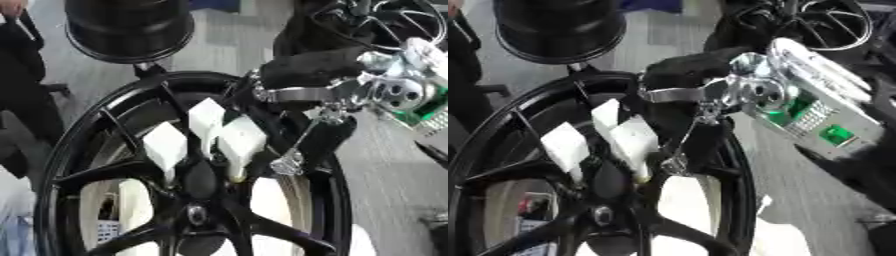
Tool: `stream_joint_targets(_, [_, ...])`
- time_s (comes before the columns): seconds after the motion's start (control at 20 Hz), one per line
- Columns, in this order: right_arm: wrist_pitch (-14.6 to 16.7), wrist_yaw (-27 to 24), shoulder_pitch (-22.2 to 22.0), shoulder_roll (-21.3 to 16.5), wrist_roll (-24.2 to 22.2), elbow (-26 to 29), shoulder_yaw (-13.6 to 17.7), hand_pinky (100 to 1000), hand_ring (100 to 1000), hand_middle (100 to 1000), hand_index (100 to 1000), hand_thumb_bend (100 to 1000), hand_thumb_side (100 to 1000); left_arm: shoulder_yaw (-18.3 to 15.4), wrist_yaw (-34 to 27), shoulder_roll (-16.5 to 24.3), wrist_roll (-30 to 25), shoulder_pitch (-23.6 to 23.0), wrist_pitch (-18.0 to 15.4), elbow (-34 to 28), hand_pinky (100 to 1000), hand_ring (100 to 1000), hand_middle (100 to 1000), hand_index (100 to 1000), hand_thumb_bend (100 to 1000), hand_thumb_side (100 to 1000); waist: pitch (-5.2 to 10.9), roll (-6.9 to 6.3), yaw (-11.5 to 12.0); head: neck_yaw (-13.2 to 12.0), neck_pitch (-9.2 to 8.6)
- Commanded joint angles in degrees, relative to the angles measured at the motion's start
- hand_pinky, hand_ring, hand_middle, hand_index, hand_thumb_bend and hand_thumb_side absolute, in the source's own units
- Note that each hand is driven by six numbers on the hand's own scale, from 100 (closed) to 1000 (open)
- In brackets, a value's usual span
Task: Pull the pin out of the wheel hub.
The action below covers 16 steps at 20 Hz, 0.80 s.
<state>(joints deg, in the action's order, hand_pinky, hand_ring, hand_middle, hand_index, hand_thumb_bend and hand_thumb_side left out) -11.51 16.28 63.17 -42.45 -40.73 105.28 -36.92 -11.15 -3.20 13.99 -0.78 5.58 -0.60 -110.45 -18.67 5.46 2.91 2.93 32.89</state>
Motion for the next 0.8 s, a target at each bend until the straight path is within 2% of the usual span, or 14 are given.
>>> stream_joint_targets(0.05, [-0.6, -2.9, 1.0, -2.5, 1.4, -2.7, 3.1, 817, 701, 322, 442, 100, 117, -0.3, 0.0, 0.3, -0.1, 0.0, -0.1, -0.8, 820, 772, 677, 812, 100, 686, 1.46, -0.5, 0.0, 0.6, -1.06])
stream_joint_targets(0.35, [-1.6, -9.4, 0.1, -5.5, 5.8, -8.4, 8.5, 800, 678, 308, 431, 100, 100, -0.4, 0.0, 0.2, 0.0, 0.0, -0.1, -0.7, 821, 771, 678, 812, 100, 685, 1.63, -0.76, -0.3, 0.8, -1.56])
stream_joint_targets(0.55, [-1.9, -11.1, -1.5, -8.8, 9.2, -9.8, 12.1, 803, 677, 309, 434, 100, 100, -0.5, 0.1, 0.2, 0.0, 0.0, -0.1, -0.8, 821, 771, 677, 812, 100, 683, 1.55, -0.95, -0.6, 0.8, -1.5])
stream_joint_targets(0.7, [-1.8, -11.7, -6.0, -13.9, 12.2, -9.3, 15.6, 809, 681, 315, 441, 100, 100, -0.7, 0.2, 0.2, 0.2, 0.1, -0.1, -0.9, 821, 770, 678, 812, 100, 682, 1.26, -1.07, -1.0, 0.4, -1.35])
stream_joint_targets(0.8, [-1.7, -12.3, -12.1, -18.8, 15.3, -8.4, 19.2, 811, 683, 318, 444, 100, 100, -0.9, 0.3, 0.1, 0.4, 0.2, -0.2, -1.0, 821, 770, 678, 812, 100, 681, 0.96, -1.18, -1.2, 0.2, -1.29])
